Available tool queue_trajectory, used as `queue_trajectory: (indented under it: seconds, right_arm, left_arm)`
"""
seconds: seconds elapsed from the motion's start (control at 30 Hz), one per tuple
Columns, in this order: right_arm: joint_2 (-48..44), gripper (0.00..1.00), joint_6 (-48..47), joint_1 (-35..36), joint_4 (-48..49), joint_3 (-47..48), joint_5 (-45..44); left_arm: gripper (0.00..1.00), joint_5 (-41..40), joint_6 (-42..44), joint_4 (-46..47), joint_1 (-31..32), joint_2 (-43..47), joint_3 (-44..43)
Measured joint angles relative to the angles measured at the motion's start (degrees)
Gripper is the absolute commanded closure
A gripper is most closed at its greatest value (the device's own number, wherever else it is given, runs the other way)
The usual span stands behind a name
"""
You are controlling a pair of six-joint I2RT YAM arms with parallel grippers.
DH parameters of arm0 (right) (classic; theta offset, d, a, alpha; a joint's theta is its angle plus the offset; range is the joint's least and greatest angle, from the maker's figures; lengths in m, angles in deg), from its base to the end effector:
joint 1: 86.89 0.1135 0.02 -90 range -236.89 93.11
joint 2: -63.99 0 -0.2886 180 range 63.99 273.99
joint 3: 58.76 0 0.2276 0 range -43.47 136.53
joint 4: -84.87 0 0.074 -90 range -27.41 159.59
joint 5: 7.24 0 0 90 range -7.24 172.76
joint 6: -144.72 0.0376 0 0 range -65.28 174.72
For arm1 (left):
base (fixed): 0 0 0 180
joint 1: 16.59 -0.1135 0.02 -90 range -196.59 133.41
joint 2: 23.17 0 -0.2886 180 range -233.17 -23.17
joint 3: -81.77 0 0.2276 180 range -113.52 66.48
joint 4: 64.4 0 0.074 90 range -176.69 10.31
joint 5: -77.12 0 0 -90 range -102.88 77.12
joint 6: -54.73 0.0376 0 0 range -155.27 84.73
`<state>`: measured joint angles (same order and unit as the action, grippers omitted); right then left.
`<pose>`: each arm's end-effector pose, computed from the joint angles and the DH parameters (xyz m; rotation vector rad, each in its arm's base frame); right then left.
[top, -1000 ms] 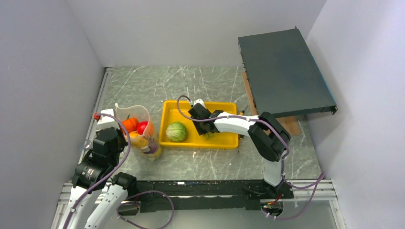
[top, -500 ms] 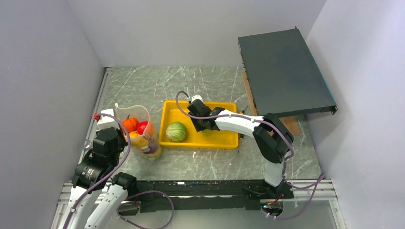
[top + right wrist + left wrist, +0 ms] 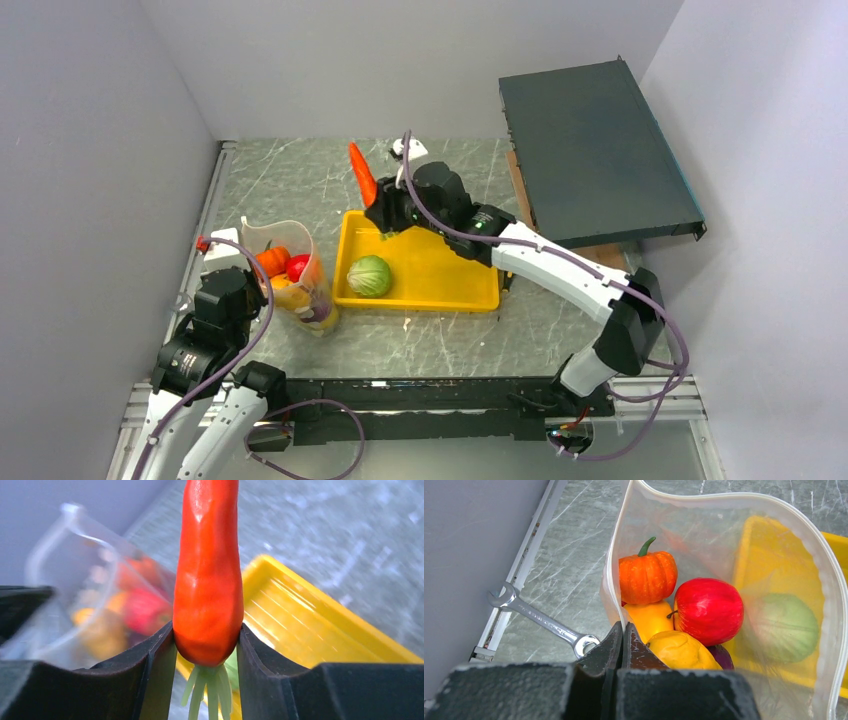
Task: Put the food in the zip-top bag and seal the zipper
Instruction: Pick up the fake vegetable from the bin, then place the fake vegetable in the zipper food storage bag.
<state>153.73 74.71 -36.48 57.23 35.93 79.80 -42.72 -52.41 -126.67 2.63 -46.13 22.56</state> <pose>0.2235 0.2672 0.3787 -0.5022 1.9812 0.7411 0.0379 0.0066 0.3139 -0.2871 1.9418 0.1128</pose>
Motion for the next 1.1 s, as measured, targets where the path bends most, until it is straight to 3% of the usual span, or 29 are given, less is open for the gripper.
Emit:
queue_trajectory:
  seconds: [0.23,0.53,0.83,1.1]
  right_arm:
    - [1.73,0.94,0.59,7.54,9.97,7.67,4.0]
    - [17.42,0.95,-0.63,14.1,15.41,25.53,7.78]
    - [27.21,0.96,-2.27,16.02,12.55,27.87,7.96]
    - [24.48,0.96,-3.41,17.59,11.19,21.73,7.76]
  left_arm:
    - [1.0,0.0,-0.02,0.0,0.0,0.0,0.0]
    - [1.0,-0.04,-0.07,-0.02,0.0,0.0,0.0]
    - [1.0,-0.09,-0.07,-0.02,0.0,0.0,0.0]
    - [1.0,-0.09,-0.07,0.0,0.0,0.26,0.0]
